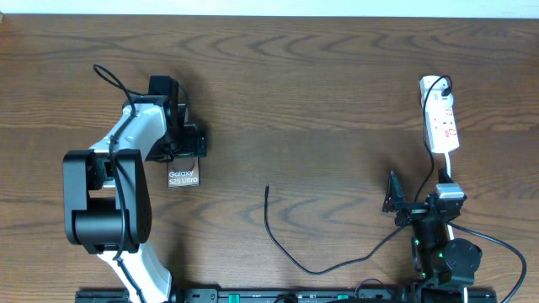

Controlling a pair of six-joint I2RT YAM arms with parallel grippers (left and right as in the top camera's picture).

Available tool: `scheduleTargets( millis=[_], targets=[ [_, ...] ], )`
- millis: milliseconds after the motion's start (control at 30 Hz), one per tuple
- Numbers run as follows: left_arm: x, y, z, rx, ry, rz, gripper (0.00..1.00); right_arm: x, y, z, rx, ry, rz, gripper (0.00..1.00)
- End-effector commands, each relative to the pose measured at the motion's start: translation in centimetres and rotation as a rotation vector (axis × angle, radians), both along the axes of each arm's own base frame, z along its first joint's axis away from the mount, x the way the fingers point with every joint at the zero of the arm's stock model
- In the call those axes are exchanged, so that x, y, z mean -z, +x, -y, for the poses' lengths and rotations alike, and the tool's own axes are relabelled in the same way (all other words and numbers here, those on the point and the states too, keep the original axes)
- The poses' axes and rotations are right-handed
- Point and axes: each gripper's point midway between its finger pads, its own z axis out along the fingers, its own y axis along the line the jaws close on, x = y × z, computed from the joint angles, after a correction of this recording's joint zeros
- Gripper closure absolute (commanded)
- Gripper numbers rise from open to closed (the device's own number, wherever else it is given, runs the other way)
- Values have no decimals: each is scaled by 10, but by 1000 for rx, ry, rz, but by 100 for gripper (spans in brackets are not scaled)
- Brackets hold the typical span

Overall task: Plug charger to phone and switch on socket
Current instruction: 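Lower the left gripper and close it on the phone's edges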

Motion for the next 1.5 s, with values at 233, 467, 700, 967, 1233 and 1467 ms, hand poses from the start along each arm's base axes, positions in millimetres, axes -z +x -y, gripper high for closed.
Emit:
scheduleTargets(
  millis=[233, 467, 700, 967, 1233, 1467],
  targets=[
    [38, -32, 13, 2, -77, -104, 0, 1, 0, -1, -3, -12, 0, 1],
    [38, -36, 13, 1, -77, -119, 0, 1, 0, -1, -3, -11, 0, 1],
    [37, -46, 13, -4, -78, -162, 0, 1, 0, -1, -3, -12, 0, 1],
    [37, -49, 13, -4, -78, -174, 0, 1, 0, -1, -3, -11, -1, 1],
    [37, -46, 13, -4, -77, -162, 0, 1, 0, -1, -3, -11, -1, 1],
    [37, -45, 13, -4, -77, -159, 0, 1, 0, -1, -3, -11, -2, 1]
  ],
)
